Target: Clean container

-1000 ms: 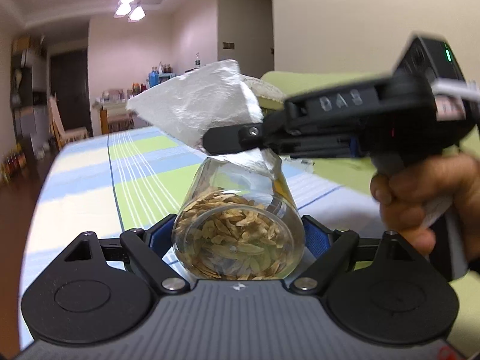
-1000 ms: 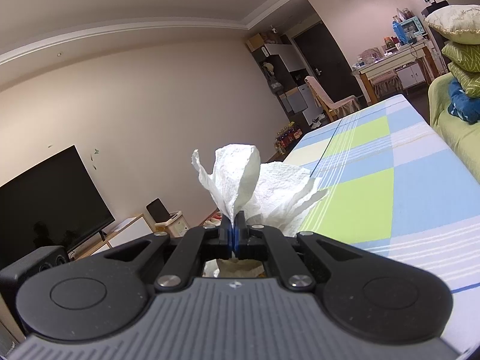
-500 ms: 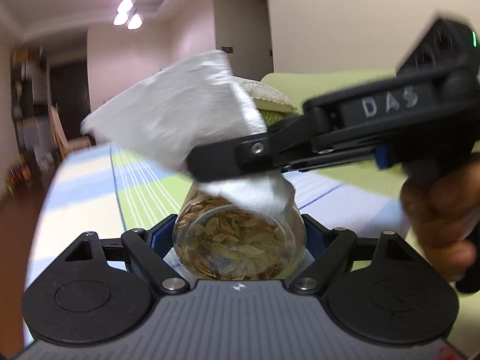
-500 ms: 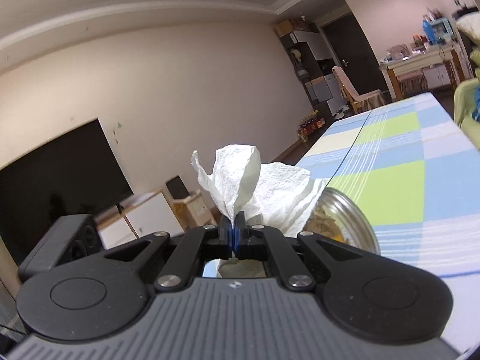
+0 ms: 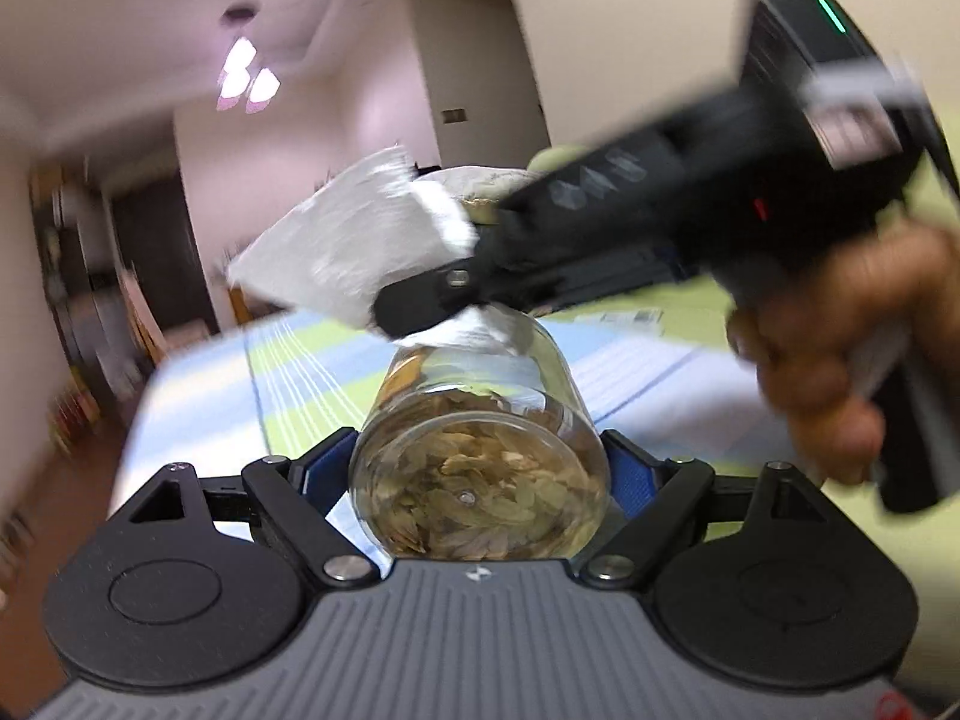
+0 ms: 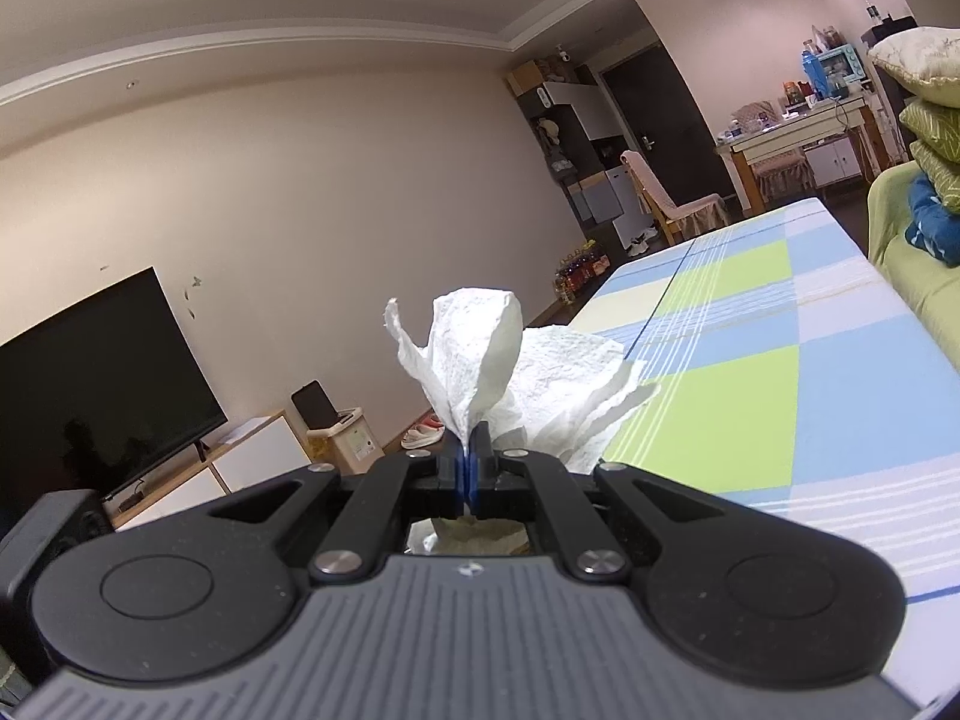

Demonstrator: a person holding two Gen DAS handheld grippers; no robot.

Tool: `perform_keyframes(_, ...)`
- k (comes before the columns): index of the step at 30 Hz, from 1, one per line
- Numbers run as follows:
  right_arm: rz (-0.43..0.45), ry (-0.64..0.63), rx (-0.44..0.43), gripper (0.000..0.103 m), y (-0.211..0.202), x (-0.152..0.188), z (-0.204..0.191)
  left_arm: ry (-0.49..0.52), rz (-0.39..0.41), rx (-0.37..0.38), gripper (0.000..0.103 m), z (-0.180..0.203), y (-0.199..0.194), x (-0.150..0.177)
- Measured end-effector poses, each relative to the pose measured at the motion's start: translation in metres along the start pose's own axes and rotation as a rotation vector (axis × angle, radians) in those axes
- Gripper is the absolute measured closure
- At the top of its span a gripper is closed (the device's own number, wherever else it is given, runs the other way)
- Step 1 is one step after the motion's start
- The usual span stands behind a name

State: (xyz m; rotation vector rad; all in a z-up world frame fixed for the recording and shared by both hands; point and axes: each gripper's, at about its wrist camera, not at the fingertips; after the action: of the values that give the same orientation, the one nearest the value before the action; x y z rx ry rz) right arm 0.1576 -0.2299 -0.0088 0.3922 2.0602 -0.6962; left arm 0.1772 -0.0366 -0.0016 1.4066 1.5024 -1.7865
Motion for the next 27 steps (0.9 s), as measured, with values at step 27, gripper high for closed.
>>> perform_keyframes(27, 0.029, 0.013, -0.023, 0.103, -0.008, 0.007, 0.000, 0.147, -0.002, -0.112, 0.017, -0.005, 0.027, -0.002)
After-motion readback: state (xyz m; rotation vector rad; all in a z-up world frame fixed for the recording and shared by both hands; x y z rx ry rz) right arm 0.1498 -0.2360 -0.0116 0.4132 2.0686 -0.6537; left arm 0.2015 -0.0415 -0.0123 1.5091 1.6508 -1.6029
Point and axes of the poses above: each gripper's, at about its wrist camera, not at the fingertips, and y roughly the way its jaws point, z to its right, x to its underside, and after that the axes turned 10 degrees about -z, right-handed
